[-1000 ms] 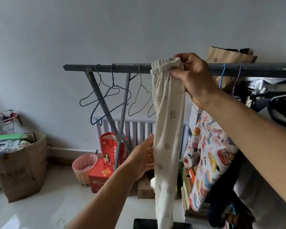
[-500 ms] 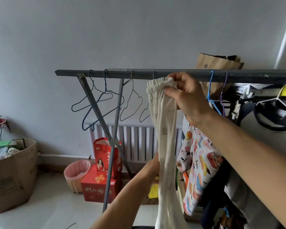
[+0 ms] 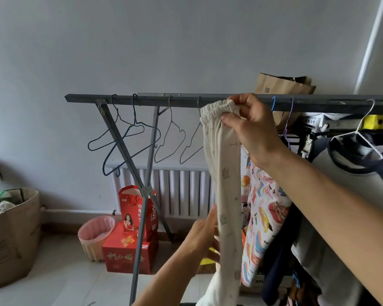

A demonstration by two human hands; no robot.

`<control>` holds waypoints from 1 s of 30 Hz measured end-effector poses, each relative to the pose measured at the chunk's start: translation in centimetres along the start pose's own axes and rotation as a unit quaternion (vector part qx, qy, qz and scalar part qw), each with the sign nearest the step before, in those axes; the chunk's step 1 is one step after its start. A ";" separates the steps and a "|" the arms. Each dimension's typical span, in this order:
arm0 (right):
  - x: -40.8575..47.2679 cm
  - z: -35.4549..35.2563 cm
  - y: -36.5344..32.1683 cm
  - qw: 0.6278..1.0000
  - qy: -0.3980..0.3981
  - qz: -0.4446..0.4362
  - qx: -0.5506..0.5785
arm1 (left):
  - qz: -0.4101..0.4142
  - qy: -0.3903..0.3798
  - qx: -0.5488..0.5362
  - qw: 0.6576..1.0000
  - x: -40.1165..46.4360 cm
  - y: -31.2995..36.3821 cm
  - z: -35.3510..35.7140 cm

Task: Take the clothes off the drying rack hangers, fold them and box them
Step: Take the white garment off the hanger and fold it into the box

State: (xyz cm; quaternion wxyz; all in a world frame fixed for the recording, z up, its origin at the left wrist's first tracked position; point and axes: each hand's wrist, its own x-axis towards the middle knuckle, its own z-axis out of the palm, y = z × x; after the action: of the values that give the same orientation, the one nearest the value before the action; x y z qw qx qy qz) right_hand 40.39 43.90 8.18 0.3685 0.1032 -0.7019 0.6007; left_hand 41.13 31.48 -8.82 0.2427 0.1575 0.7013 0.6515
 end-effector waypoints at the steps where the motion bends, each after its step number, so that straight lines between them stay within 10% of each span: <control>1: 0.0 0.1 -0.2 1.000 -0.003 -0.002 -0.002 | -0.027 -0.030 0.013 0.999 -0.1 -0.1 0.1; 11: 1.0 -1.6 -2.1 0.999 0.026 -0.013 0.023 | 0.043 0.035 -0.340 0.939 0.8 1.7 -1.4; 20: 1.7 -4.0 -1.6 0.994 0.100 0.023 0.024 | 0.211 0.246 -0.102 0.941 -0.2 3.1 -7.2; 30: 2.9 -2.6 -3.1 0.992 0.080 0.050 0.083 | 0.203 0.091 -0.183 0.958 -1.4 3.5 -9.7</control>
State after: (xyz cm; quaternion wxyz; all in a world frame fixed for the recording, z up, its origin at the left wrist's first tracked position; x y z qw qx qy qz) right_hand 41.16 46.38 12.43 0.3833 0.0499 -0.6224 0.6806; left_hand 36.69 22.94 -4.82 0.0656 0.1896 0.5422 0.8159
